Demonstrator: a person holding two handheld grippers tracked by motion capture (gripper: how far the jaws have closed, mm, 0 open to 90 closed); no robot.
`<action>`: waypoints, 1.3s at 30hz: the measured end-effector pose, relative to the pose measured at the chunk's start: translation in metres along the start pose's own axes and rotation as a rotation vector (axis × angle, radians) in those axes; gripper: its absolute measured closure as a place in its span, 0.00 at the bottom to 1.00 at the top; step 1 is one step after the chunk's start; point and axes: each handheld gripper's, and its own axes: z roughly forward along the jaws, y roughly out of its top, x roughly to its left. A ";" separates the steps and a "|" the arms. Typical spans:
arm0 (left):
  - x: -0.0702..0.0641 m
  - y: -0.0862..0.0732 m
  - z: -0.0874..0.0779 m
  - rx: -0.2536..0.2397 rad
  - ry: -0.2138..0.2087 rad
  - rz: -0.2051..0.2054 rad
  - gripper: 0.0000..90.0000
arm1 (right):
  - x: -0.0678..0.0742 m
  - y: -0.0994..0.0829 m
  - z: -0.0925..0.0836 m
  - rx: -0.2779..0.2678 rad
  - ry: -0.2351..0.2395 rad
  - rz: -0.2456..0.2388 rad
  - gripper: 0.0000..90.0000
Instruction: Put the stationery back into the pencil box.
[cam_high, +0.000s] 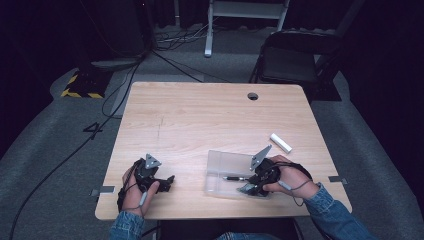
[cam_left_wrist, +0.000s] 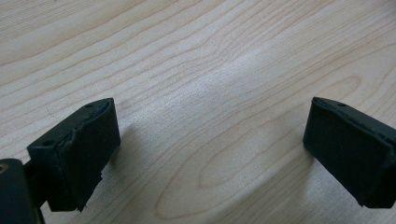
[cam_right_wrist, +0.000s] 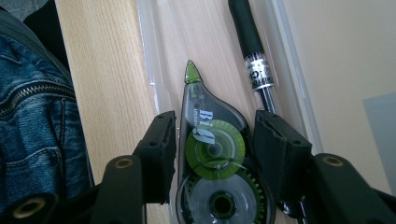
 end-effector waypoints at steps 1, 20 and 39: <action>0.000 0.000 0.000 -0.002 0.001 0.003 0.05 | 0.000 0.000 0.000 -0.001 0.002 0.003 0.56; 0.000 0.000 0.000 0.001 0.000 0.000 0.05 | 0.002 0.003 -0.019 -0.105 -0.018 -0.006 0.58; 0.000 0.001 0.000 0.005 0.000 0.005 0.04 | -0.012 -0.006 -0.074 -0.397 -0.208 0.088 0.57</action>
